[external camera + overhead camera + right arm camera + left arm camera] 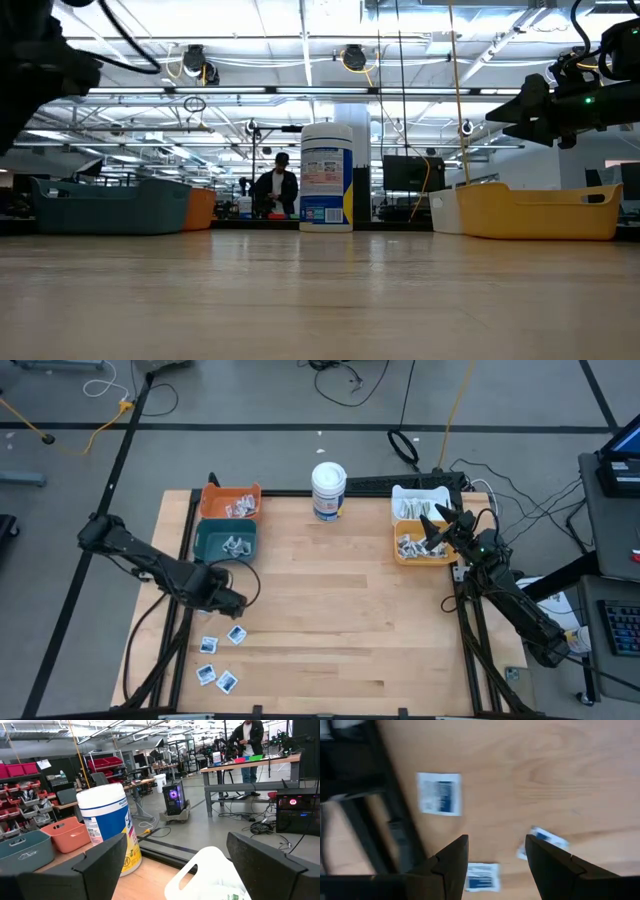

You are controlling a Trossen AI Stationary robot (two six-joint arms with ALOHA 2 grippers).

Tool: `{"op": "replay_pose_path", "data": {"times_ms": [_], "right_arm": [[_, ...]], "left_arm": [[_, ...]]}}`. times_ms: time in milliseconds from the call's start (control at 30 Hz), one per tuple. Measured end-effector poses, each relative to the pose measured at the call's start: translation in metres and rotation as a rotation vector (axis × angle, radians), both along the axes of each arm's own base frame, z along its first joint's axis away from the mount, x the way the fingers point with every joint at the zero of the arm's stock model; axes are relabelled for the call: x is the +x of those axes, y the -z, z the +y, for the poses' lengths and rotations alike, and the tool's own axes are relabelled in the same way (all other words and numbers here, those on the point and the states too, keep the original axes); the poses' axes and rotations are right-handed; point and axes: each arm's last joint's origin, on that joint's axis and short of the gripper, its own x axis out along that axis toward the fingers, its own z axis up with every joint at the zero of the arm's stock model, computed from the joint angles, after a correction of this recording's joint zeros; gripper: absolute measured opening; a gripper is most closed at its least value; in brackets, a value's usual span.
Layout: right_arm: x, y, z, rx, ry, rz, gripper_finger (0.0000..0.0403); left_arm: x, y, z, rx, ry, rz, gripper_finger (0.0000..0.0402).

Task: Pick & Place First Aid Supplies
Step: Put the blue pad into the blue bin

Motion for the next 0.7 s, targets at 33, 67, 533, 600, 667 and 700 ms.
{"op": "replay_pose_path", "data": {"times_ms": [33,67,533,600,667,700], "right_arm": [[0.000,0.000,0.000,0.000,0.001,0.000,0.0337],[0.000,0.000,0.000,0.000,0.000,0.000,0.0337],[0.000,0.000,0.000,0.000,0.001,0.000,0.0337],[0.000,0.000,0.000,0.000,0.000,0.000,0.0337],[0.000,0.000,0.000,0.000,0.000,0.000,0.0337],[0.000,0.000,0.000,0.000,0.001,0.000,0.0337]], "left_arm": [[-0.001,0.000,0.000,0.010,-0.003,0.022,0.0202],[-0.003,0.001,0.001,0.017,-0.005,0.038,0.0202],[-0.013,0.034,0.004,0.034,-0.010,0.210,0.0202],[-0.012,0.039,0.003,0.047,-0.015,0.235,0.0202],[-0.009,0.043,0.002,0.057,-0.018,0.251,0.0202],[-0.009,0.044,0.002,0.064,-0.019,0.263,0.0202]]}}
